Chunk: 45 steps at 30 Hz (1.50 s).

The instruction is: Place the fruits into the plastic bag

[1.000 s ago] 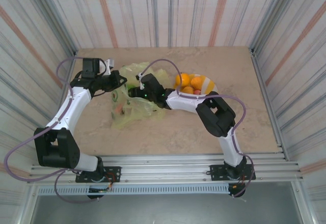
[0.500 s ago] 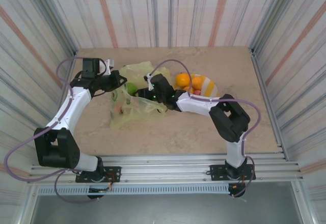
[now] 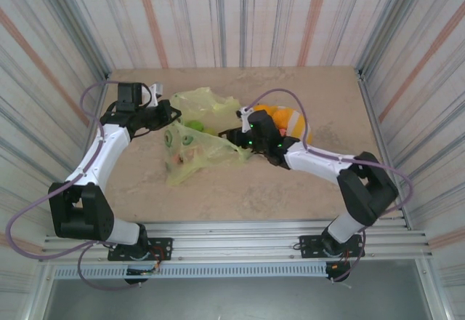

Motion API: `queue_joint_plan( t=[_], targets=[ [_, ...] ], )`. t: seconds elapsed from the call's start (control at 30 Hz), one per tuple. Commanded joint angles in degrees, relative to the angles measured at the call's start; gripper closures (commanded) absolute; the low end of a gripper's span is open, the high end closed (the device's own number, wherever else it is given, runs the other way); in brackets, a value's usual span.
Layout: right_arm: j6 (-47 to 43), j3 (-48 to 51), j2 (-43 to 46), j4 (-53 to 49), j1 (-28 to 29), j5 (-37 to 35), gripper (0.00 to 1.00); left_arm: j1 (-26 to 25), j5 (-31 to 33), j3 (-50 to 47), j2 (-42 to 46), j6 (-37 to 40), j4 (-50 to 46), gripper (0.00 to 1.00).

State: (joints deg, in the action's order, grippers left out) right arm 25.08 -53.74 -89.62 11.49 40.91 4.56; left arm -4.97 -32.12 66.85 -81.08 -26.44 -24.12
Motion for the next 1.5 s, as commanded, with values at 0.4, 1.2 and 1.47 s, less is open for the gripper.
queue_joint_plan(
  t=[0.4, 1.2, 1.47],
  targets=[
    [0.12, 7.15, 16.88, -7.82, -4.16, -19.72, 0.15, 1.04, -0.27, -0.13, 1.60, 0.63, -0.23, 1.00],
    [-4.46, -1.89, 0.89, -27.58, -21.92, -8.90, 0.36, 5.44, -2.01, -0.81, 2.55, -1.69, 1.44, 1.00],
    [-5.82, -6.92, -6.31, -28.23, -22.10, -9.28, 0.54, 5.48, -2.23, -0.84, 2.57, -1.86, 1.53, 1.00]
  ],
)
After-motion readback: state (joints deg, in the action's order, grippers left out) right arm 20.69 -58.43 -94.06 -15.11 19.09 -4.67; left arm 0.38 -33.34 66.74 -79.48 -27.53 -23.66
